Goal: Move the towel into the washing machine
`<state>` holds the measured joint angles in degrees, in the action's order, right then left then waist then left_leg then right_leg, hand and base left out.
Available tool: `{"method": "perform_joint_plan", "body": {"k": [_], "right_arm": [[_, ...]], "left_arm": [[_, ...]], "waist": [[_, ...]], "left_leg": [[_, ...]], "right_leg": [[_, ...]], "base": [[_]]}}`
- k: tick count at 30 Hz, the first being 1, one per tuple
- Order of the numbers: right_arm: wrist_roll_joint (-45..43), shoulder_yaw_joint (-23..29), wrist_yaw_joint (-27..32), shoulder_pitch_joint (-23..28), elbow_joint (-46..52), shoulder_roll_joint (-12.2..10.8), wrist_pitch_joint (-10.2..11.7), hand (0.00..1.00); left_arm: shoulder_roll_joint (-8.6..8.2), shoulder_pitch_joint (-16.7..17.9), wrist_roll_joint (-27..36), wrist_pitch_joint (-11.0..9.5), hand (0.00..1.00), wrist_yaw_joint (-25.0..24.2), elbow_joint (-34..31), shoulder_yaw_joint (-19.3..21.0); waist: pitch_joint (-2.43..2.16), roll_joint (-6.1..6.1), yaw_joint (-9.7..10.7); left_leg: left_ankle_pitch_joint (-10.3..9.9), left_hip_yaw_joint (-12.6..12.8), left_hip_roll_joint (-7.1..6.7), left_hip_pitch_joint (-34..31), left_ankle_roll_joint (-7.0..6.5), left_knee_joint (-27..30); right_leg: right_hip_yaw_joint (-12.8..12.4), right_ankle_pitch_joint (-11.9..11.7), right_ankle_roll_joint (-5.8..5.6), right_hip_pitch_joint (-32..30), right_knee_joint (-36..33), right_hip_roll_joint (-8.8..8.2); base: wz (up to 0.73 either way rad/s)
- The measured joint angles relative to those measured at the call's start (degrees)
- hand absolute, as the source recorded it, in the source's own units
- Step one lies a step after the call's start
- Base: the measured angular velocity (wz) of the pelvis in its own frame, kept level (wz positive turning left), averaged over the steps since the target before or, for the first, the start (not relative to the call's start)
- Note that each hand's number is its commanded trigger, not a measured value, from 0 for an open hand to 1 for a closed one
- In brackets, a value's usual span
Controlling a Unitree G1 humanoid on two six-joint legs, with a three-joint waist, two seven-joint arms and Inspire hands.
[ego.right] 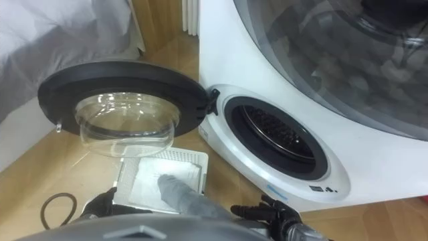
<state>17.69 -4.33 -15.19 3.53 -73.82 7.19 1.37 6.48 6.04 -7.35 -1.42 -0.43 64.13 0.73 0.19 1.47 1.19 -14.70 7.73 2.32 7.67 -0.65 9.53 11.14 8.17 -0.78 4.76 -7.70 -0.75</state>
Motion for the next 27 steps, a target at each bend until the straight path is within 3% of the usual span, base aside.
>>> {"method": "perform_joint_plan", "body": {"k": [17,27], "right_arm": [[-0.18,-0.78,0.17,-0.89,-0.06,0.02,0.6,0.0],[-0.98,-2.81,1.31,-2.57,-0.29,0.09,1.41,0.0]], "left_arm": [[0.18,0.05,-3.7,-2.81,0.0,0.39,-0.01,-0.44],[0.06,-1.92,-10.42,-4.0,0.0,4.83,0.07,-3.12]], "waist": [[-0.03,-0.3,-0.12],[0.09,-0.86,0.08]], "left_leg": [[0.0,-0.12,0.02,-0.86,0.0,0.12],[0.01,-0.05,0.0,-5.1,-0.02,1.39]], "right_leg": [[0.08,-0.01,0.02,-0.94,-0.05,0.04],[-0.01,-0.08,0.12,-5.16,-1.51,-0.21]], "base": [[0.0],[0.0]]}}
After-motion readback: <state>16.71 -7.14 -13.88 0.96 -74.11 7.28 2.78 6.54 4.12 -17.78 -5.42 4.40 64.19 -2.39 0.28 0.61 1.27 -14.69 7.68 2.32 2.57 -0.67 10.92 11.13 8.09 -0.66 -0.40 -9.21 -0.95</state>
